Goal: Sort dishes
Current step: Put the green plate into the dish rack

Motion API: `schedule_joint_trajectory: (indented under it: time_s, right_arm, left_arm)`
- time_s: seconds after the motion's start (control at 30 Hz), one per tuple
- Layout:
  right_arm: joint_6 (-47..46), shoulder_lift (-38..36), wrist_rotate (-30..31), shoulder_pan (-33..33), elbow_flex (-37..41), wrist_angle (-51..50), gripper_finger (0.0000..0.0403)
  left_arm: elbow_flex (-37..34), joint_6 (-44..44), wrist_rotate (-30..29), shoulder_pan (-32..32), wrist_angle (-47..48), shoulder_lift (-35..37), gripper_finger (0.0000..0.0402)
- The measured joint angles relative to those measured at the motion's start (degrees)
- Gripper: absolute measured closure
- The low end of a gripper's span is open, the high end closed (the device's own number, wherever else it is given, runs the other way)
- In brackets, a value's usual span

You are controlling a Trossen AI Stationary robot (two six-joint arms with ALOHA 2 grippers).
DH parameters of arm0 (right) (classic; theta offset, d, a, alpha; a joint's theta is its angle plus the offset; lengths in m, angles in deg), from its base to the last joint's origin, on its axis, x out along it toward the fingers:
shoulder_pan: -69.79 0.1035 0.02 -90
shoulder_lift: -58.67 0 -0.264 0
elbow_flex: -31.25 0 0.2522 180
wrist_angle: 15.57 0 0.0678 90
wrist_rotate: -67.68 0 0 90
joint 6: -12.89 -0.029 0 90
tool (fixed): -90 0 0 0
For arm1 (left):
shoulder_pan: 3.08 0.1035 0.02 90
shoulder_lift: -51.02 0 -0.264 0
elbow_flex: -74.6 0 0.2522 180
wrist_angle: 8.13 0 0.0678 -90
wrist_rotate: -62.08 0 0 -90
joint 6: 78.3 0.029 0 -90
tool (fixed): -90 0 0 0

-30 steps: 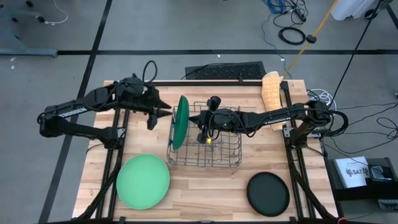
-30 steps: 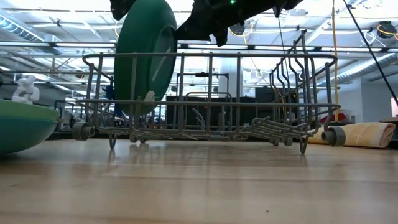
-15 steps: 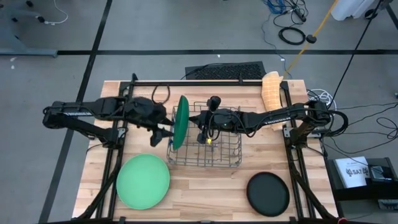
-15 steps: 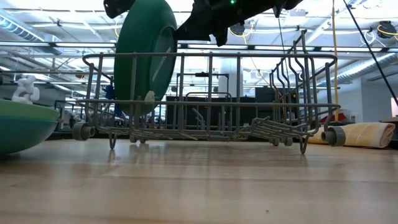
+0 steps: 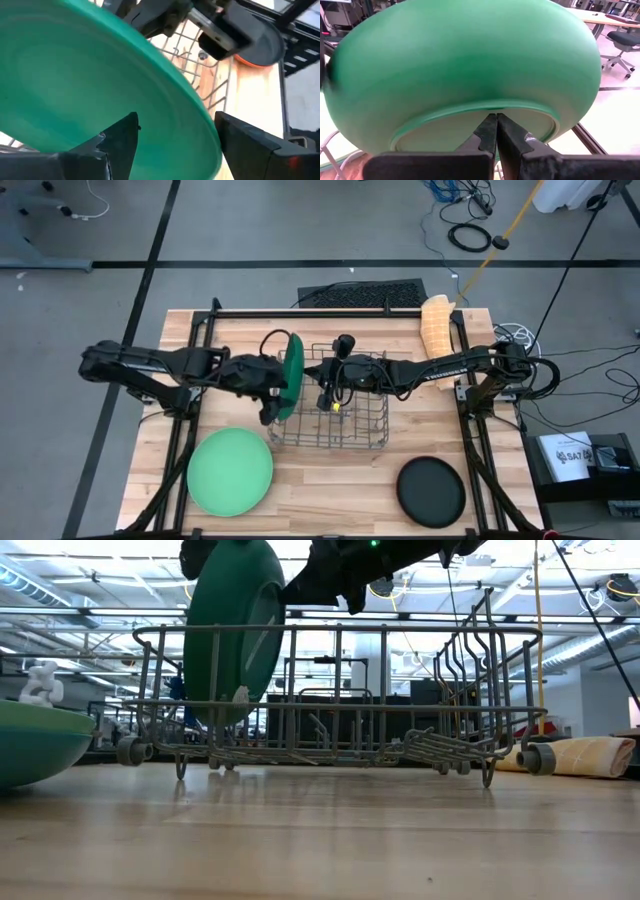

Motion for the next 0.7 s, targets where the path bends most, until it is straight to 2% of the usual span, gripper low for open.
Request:
schedule_joint_trajectory:
  time_s: [0.13, 0.23, 0.3, 0.47, 0.5, 0.7]
  right_arm:
    - [0.00, 0.00, 0.00, 0.00, 0.00, -0.02, 0.0397]
    - [0.00, 0.00, 0.00, 0.00, 0.00, -0.09, 0.0397]
    - [0.01, 0.00, 0.00, 0.00, 0.00, -0.26, 0.0397]
    - [0.17, 0.02, 0.02, 0.02, 0.02, -0.69, 0.0397]
    - [0.30, 0.00, 0.20, 0.10, 0.04, -0.82, 0.0397]
    - [0.42, 0.04, -0.04, 0.13, 0.04, -0.87, 0.0397]
  left_arm:
    - [0.00, -0.04, -2.36, -0.21, -0.17, -2.43, 0.0152]
    - [-0.07, -0.22, -3.13, -0.26, 0.19, -3.50, 0.0186]
    - [-0.08, -0.97, -3.26, -0.27, 0.26, -3.49, 0.0229]
    - [-0.09, -2.49, -4.00, -0.63, 0.49, -2.08, 0.0372]
    - [-0.11, -3.12, -4.66, -0.74, 1.43, -1.68, 0.0384]
    - [-0.11, -6.27, -8.51, -3.99, 3.34, 1.01, 0.0394]
